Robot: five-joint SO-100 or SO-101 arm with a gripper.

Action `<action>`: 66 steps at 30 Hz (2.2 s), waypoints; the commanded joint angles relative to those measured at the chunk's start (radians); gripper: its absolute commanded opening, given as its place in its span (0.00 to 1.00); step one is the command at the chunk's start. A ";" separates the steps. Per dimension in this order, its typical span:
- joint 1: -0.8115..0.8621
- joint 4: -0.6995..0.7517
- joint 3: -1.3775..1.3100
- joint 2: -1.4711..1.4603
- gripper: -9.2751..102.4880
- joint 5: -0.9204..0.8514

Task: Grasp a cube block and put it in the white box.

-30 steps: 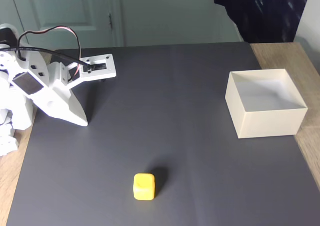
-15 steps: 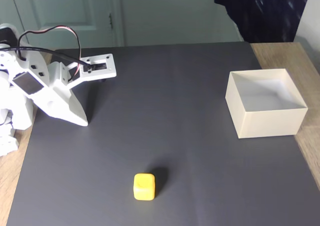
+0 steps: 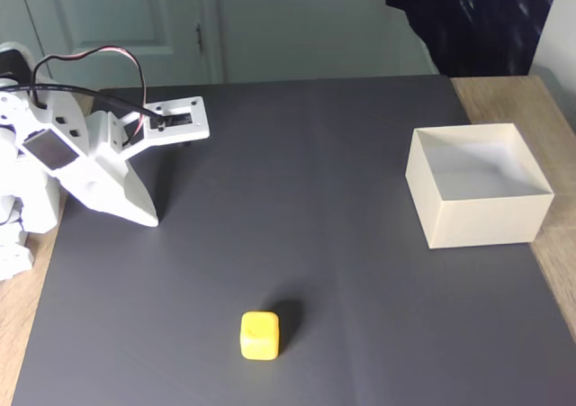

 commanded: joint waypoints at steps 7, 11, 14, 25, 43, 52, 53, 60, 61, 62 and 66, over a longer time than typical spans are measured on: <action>0.003 0.006 -0.002 0.008 0.09 -0.006; 0.003 0.006 -0.002 0.008 0.09 -0.006; 0.003 0.006 -0.002 0.008 0.09 -0.006; 0.035 0.006 -0.002 0.008 0.09 -0.005; 0.035 0.006 -0.002 0.008 0.09 -0.003; 0.040 -0.021 -0.015 0.006 0.09 0.091; 0.044 -0.025 -0.028 0.006 0.08 0.101; 0.132 -0.028 -0.150 0.006 0.09 0.196; 0.155 -0.028 -0.169 0.003 0.10 0.224; 0.175 -0.031 -0.189 -0.008 0.11 0.249; 0.256 -0.066 -0.284 -0.095 0.13 0.290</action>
